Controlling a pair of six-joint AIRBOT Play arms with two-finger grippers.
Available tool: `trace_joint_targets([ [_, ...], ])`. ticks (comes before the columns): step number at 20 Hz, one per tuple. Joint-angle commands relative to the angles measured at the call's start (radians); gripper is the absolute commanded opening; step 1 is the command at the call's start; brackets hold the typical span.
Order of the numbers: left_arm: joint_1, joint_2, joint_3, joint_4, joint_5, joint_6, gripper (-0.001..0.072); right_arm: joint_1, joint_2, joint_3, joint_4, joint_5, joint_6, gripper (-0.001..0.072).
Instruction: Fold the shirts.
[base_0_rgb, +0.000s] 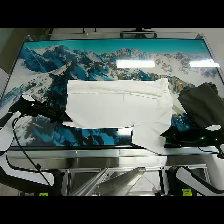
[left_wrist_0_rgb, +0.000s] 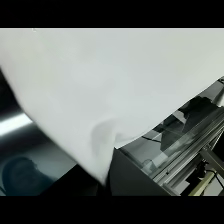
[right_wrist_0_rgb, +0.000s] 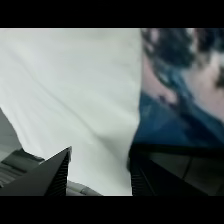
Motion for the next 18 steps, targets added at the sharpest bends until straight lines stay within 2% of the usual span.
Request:
trace_joint_targets([
  [1, 0.000, 0.008, 0.000, 0.000, -0.002, 0.000, 0.0018, 0.024, -0.047, -0.010, 0.045, -0.036, -0.042, 0.0441],
  [4, 0.000, 0.008, 0.000, -0.001, 0.007, 0.000, 0.0018, 0.024, -0.048, -0.008, 0.127, -0.112, -0.092, 0.0431],
  [5, 0.000, 0.008, 0.000, -0.001, 0.003, 0.000, 0.0019, 0.024, -0.049, -0.008, 0.153, -0.110, -0.105, 0.0302],
  [6, 0.000, 0.008, 0.000, -0.001, -0.008, -0.001, 0.0020, 0.024, -0.048, -0.005, 0.179, -0.082, -0.122, 0.0081],
  [7, 0.002, 0.008, 0.001, 0.000, -0.031, 0.002, 0.0020, 0.024, -0.047, 0.006, 0.191, -0.039, -0.129, 0.0021],
  [9, 0.026, 0.008, 0.026, 0.011, -0.088, 0.029, 0.0021, 0.024, -0.025, 0.057, 0.193, 0.042, -0.126, 0.0020],
  [13, 0.121, 0.008, 0.108, -0.004, -0.150, 0.024, 0.0026, 0.028, 0.004, 0.227, 0.213, 0.034, -0.073, 0.0019],
  [18, 0.110, -0.005, 0.247, -0.131, -0.159, 0.034, 0.0026, 0.142, -0.099, 0.442, 0.427, -0.103, -0.103, 0.0020],
])
